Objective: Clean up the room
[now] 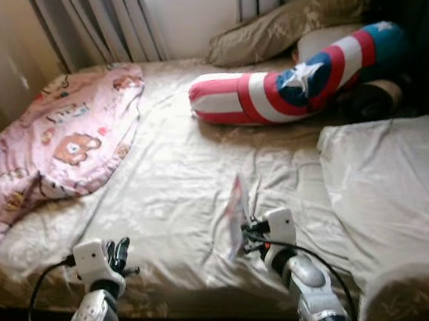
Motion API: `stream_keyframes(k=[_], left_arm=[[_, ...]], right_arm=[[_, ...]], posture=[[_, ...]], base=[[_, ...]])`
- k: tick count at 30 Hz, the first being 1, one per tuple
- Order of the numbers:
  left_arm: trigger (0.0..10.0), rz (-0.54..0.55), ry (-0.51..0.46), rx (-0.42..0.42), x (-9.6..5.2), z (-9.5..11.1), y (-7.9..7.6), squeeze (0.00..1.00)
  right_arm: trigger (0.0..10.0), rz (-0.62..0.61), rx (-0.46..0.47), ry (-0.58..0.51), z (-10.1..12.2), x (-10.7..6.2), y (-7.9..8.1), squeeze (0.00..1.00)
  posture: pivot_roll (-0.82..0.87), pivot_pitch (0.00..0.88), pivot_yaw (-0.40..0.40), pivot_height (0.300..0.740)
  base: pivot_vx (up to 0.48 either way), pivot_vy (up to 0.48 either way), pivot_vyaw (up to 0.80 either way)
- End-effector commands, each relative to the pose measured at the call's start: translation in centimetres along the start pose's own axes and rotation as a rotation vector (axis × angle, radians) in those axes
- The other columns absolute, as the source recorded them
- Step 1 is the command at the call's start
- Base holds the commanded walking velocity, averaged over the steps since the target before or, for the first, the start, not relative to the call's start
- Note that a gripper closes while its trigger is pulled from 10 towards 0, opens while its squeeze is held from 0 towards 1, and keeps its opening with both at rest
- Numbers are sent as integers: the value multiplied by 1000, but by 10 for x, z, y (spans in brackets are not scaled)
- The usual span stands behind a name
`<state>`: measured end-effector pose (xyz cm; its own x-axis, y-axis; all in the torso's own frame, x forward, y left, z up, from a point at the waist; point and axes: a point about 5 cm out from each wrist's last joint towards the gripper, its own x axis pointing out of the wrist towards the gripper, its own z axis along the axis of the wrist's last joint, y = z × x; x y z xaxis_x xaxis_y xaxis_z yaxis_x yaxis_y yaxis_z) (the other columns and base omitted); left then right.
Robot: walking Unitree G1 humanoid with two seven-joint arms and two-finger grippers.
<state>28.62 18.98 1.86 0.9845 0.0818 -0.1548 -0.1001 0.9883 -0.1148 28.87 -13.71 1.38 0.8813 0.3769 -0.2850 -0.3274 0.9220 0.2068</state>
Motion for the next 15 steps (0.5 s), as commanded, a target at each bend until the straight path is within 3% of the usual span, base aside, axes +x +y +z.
stream_keyframes(k=[1,15], left_arm=[[10000,-7,-10,-1,2,3,0,0],[10000,-16,-5,6,1,2,0,0]], right_arm=[[10000,-3,-5,-56,11,2,-2,0],[10000,-22,20,-79,14,4,-3,0]], posture=[[-2,0,44,651],[5,0,47,651]], base=[[262,0,0],[285,0,0]])
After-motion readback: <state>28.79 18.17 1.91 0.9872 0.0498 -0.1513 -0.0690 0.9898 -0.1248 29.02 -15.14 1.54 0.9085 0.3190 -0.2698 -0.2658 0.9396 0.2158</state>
